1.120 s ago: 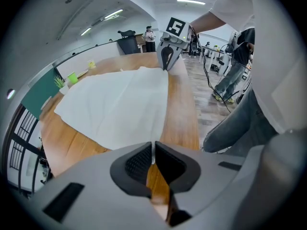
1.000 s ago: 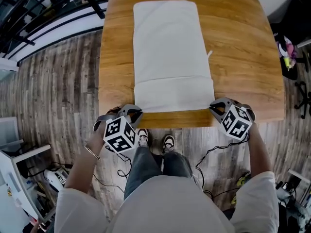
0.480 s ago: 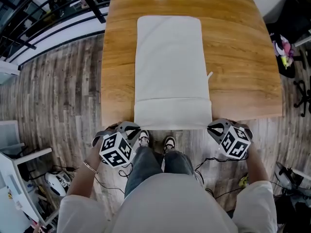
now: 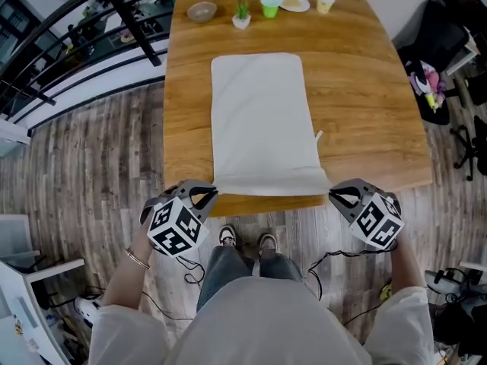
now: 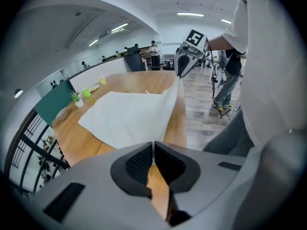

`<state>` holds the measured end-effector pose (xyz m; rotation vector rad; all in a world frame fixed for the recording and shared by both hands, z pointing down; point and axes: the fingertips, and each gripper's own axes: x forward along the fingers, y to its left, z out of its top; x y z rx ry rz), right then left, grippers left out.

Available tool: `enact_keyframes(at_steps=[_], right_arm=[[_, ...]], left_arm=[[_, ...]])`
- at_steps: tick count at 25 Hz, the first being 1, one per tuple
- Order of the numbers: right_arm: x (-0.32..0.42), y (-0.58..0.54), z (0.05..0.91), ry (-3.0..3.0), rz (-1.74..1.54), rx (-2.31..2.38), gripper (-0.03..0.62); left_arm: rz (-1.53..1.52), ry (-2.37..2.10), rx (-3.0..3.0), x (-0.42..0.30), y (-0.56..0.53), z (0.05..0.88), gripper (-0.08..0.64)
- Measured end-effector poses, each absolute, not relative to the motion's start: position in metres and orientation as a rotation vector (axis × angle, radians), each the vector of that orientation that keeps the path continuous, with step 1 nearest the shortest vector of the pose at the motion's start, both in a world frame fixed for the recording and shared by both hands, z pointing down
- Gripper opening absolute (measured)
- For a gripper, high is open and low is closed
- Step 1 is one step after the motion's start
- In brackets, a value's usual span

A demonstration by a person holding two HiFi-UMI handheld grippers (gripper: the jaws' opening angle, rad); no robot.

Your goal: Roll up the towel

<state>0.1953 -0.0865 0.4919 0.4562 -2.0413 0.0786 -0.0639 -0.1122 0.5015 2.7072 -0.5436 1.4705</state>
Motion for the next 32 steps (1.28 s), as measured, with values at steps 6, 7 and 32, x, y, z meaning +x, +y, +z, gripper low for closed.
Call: enact_keyframes(at_steps=[6,7,32], right_arm=[[0.195,-0.133,0.473,-2.023,0.063,0.575,0.011],[0.195,-0.142,0.472,-2.020,0.064,0.588,0.011],[0.196,-0.301,0.568,-1.912,0.174,0.785,0.029]], left_arm=[[1.428,-0.654,2.719,-0.067,-0.161,0.486,0.018],[1.424,-0.679,2.710,-0.067,-0.170,0.486,0.018],[1.420,-0.871,2.500,-0.067,-0.305,0.566,0.027]])
